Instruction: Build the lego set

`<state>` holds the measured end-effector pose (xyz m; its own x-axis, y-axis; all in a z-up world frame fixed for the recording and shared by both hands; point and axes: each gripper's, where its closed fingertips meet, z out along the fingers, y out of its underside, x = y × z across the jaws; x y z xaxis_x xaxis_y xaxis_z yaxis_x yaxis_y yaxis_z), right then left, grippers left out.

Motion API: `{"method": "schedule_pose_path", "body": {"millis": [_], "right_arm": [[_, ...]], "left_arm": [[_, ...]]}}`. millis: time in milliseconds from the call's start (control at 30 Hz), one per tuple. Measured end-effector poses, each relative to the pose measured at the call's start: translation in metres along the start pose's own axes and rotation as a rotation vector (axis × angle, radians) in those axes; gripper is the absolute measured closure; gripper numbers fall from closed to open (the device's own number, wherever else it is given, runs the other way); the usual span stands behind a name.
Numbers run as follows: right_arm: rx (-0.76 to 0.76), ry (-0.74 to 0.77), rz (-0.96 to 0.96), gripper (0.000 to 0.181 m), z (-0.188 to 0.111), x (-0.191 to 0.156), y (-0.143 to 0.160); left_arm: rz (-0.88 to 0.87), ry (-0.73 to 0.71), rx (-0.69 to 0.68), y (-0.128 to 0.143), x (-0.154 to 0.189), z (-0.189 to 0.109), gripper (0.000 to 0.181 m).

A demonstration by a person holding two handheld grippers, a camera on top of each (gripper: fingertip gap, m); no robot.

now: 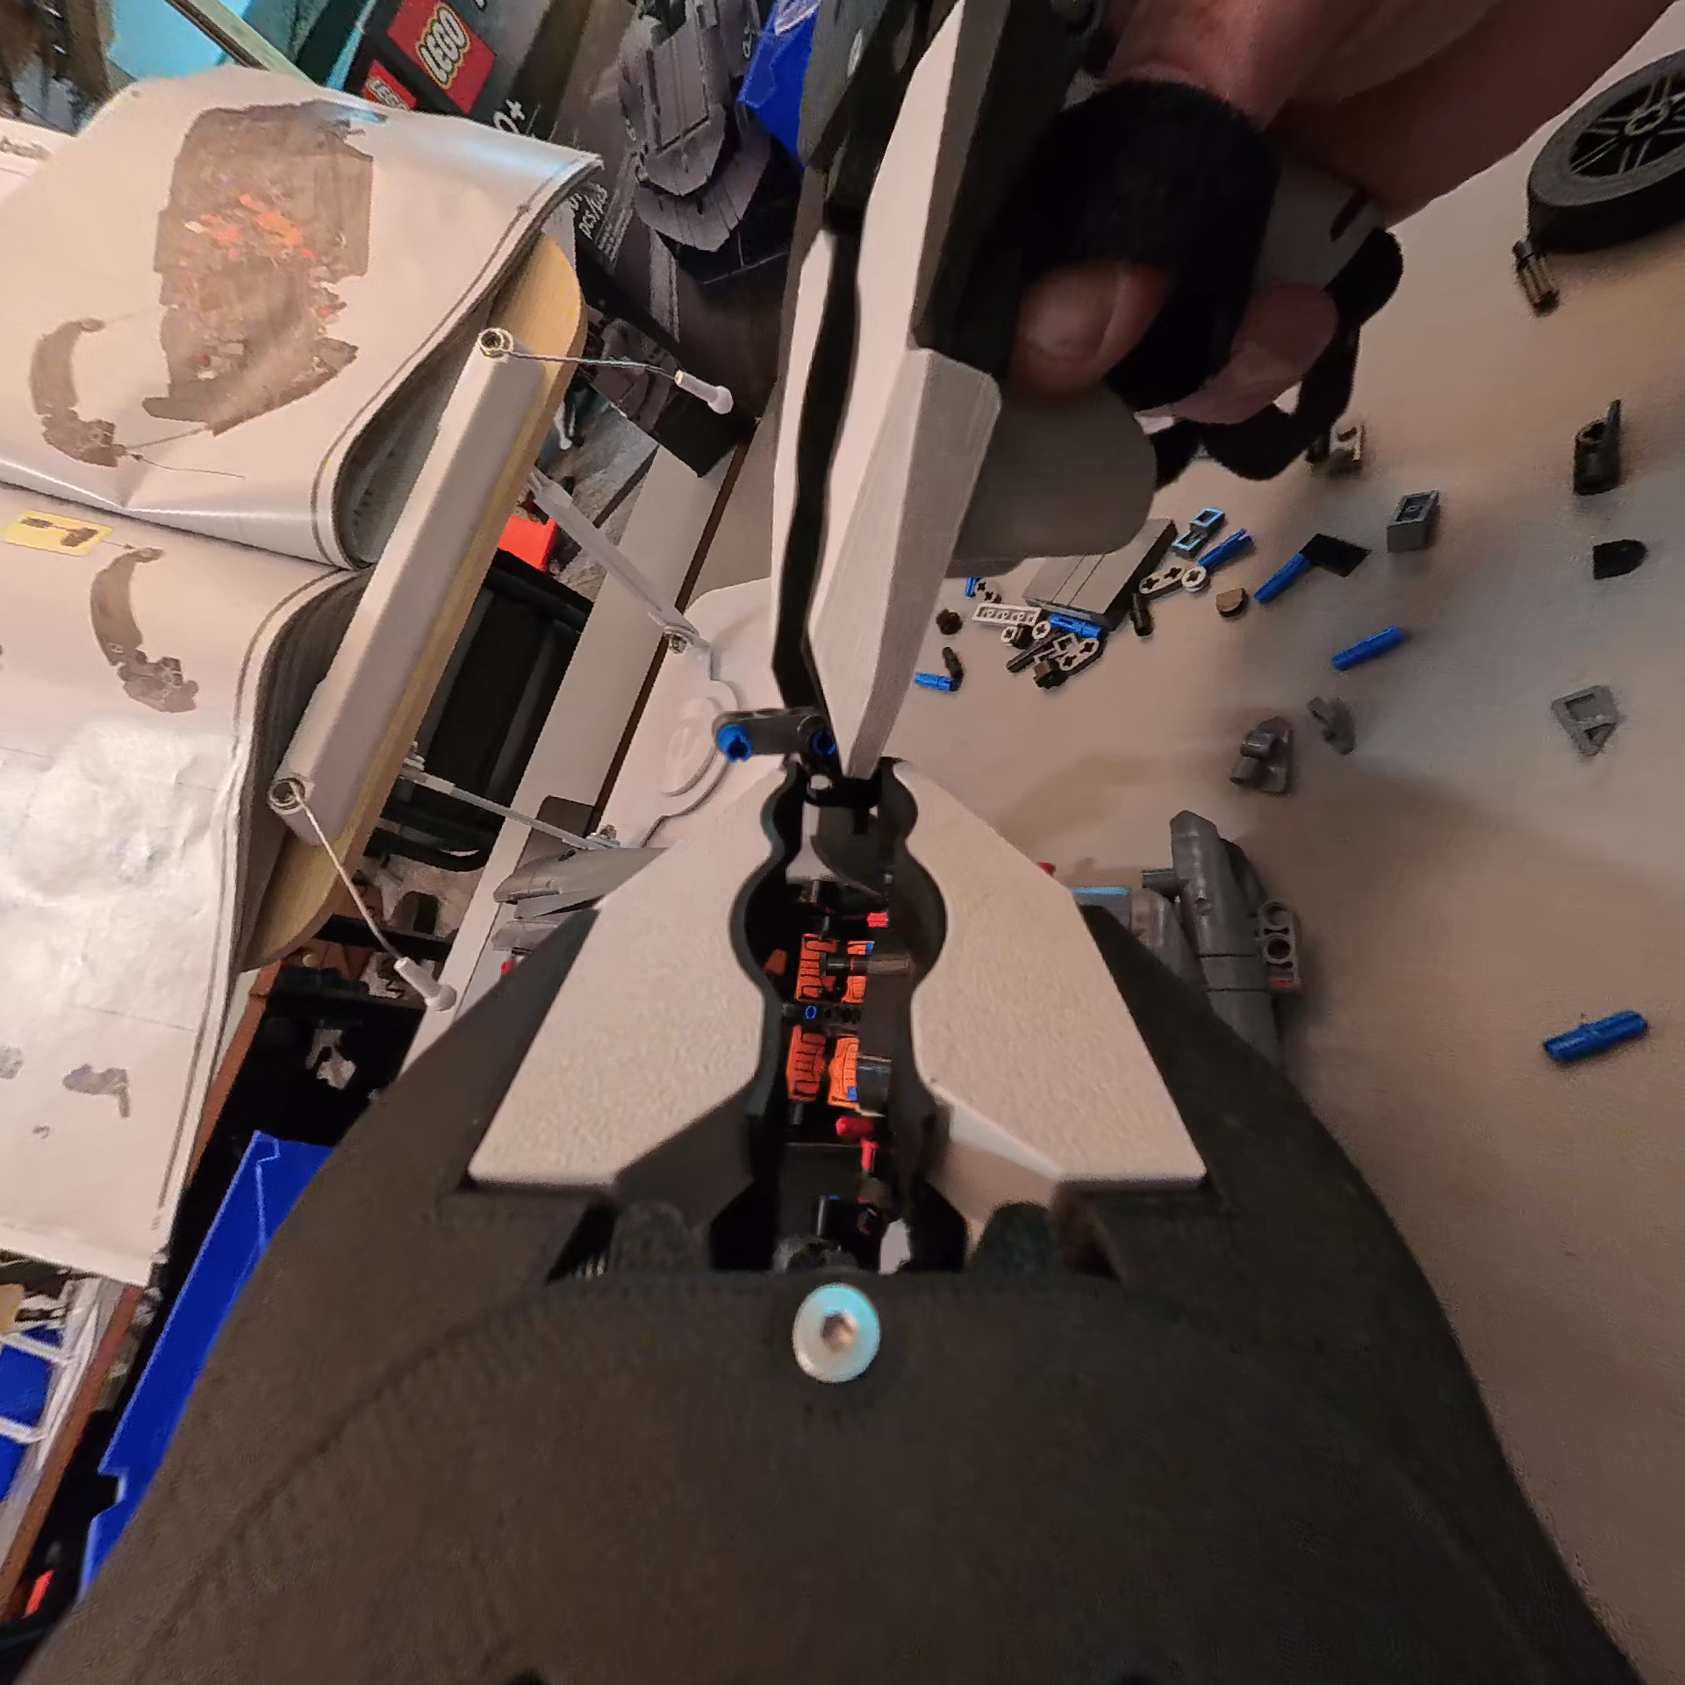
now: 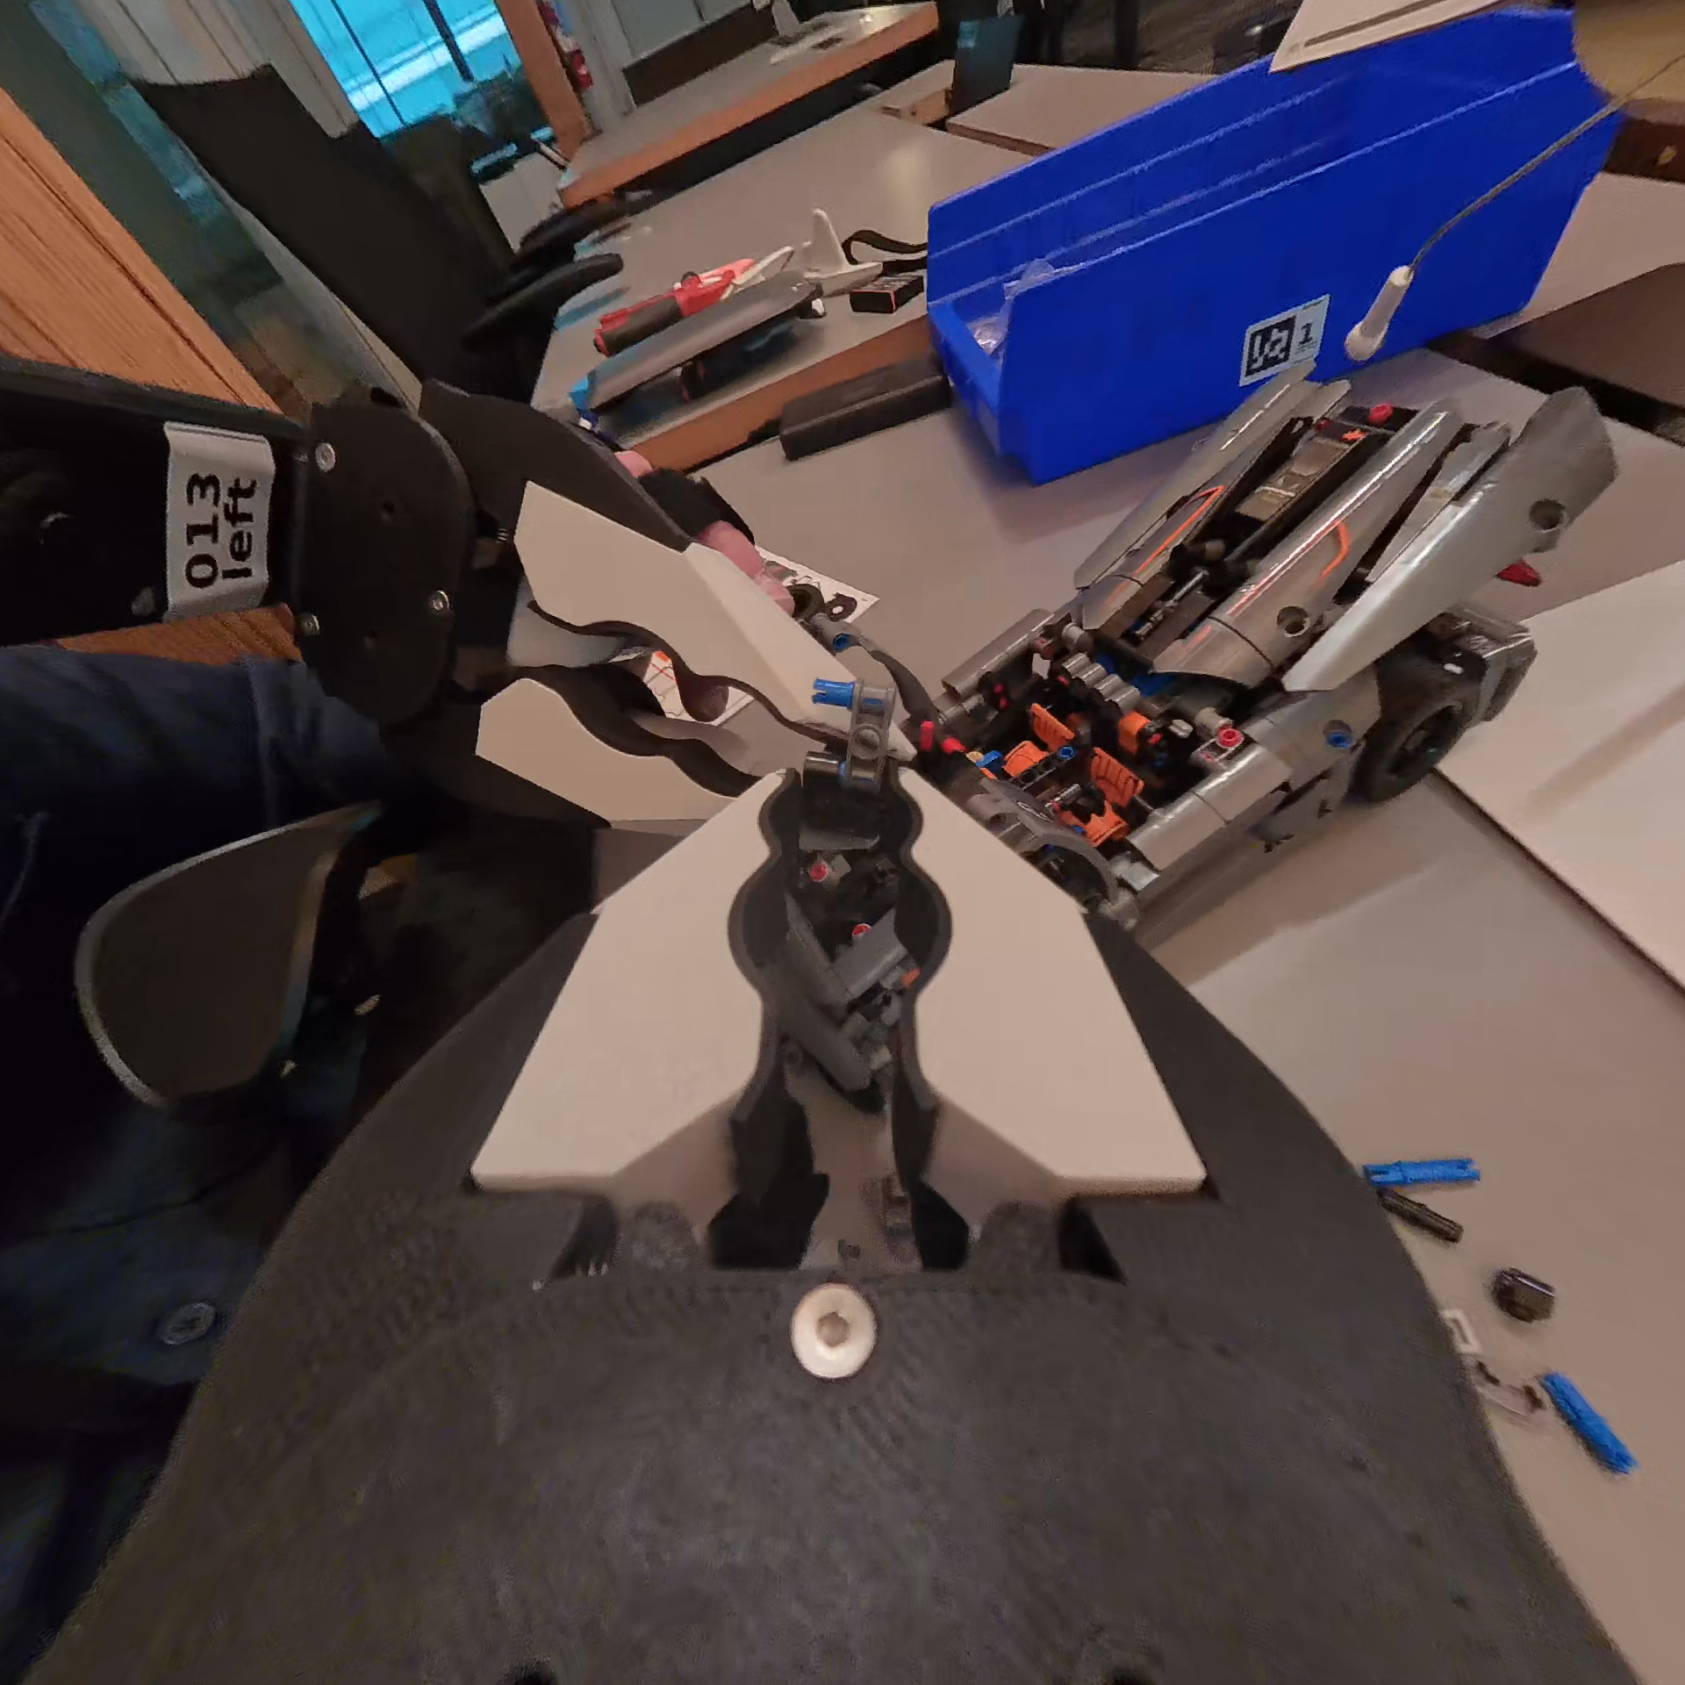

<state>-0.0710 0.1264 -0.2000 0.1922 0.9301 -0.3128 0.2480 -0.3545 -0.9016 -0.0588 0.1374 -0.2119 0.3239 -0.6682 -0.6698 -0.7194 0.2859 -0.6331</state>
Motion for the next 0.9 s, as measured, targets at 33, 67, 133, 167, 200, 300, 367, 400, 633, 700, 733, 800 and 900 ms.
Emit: {"method": "schedule_pose_path", "body": {"millis": [33, 67, 133, 167, 200, 300, 367, 400, 633, 700, 733, 800, 900], "right_arm": [[0.004, -0.006, 0.012, 0.166, 0.000, 0.000, 0.000], [0.008, -0.015, 0.029, 0.166, 0.001, 0.000, 0.000], [0.022, -0.038, 0.074, 0.166, 0.002, 0.000, 0.000], [0.027, -0.037, 0.086, 0.166, 0.002, 0.000, 0.000], [0.028, -0.027, 0.090, 0.166, 0.003, 0.001, 0.000], [0.044, 0.009, 0.098, 0.167, 0.007, 0.003, -0.001], [0.056, 0.012, 0.123, 0.167, 0.009, 0.003, -0.002], [0.067, 0.007, 0.137, 0.167, 0.010, 0.003, -0.002], [0.122, -0.035, 0.138, 0.167, 0.006, 0.003, -0.009], [0.160, -0.072, 0.164, 0.167, 0.001, 0.003, -0.014], [0.177, -0.090, 0.178, 0.168, -0.002, 0.003, -0.017], [0.234, -0.139, 0.215, 0.167, -0.008, 0.003, -0.025], [0.308, -0.221, 0.265, 0.167, -0.014, -0.002, -0.035]], "left_arm": [[0.006, -0.004, -0.005, 0.000, 0.000, 0.000, 0.168], [0.014, -0.007, -0.008, 0.001, 0.000, 0.000, 0.168], [0.025, -0.022, -0.011, 0.000, -0.001, -0.001, 0.168], [0.032, -0.031, -0.021, 0.001, -0.002, -0.001, 0.168], [0.046, -0.046, -0.034, 0.002, -0.004, -0.001, 0.168], [0.117, -0.104, -0.073, 0.004, -0.006, -0.001, 0.168], [0.174, -0.150, -0.095, 0.002, -0.008, -0.001, 0.168], [0.205, -0.174, -0.106, 0.002, -0.009, -0.002, 0.168], [0.288, -0.264, -0.093, -0.005, -0.015, -0.003, 0.166], [0.276, -0.279, -0.068, -0.008, -0.018, -0.005, 0.158], [0.268, -0.289, -0.058, -0.009, -0.021, -0.006, 0.152], [0.243, -0.315, -0.024, -0.013, -0.027, -0.010, 0.142], [0.140, -0.281, 0.025, -0.016, -0.030, -0.013, 0.143]]}}
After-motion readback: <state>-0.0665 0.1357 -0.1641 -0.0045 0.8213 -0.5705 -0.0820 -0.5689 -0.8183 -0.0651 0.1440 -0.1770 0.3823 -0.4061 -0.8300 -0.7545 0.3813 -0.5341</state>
